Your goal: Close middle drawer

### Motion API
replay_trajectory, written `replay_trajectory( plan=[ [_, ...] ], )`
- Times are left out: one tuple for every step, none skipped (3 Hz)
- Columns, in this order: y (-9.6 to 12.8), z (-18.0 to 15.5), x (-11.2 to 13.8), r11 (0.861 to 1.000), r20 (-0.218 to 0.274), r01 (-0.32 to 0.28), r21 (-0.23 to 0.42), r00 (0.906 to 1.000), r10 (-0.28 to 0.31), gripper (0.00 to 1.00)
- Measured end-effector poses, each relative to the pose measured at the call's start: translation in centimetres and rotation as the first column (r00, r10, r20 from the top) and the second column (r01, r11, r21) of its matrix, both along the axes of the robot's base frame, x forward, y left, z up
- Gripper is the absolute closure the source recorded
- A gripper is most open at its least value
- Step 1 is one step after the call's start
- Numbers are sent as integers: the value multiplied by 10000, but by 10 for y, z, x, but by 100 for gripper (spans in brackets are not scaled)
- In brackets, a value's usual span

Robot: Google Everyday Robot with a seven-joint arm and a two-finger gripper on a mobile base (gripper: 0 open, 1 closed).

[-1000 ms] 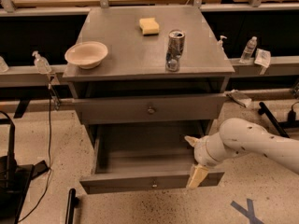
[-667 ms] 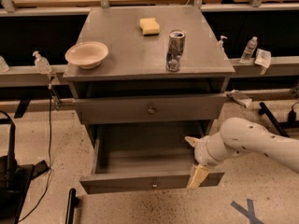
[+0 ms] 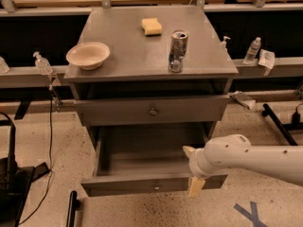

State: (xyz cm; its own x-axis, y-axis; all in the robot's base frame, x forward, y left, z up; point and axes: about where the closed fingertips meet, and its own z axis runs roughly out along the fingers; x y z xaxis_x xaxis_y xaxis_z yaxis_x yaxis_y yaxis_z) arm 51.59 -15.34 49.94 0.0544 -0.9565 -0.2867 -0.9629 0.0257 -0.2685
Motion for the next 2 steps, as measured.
replay_trajectory(
  plan=[
    [-8, -28, 10, 9975, 482, -102, -702, 9987, 136, 0],
    [-12, -57, 27, 9962, 762, -244, -836, 9966, 308, 0]
  ],
)
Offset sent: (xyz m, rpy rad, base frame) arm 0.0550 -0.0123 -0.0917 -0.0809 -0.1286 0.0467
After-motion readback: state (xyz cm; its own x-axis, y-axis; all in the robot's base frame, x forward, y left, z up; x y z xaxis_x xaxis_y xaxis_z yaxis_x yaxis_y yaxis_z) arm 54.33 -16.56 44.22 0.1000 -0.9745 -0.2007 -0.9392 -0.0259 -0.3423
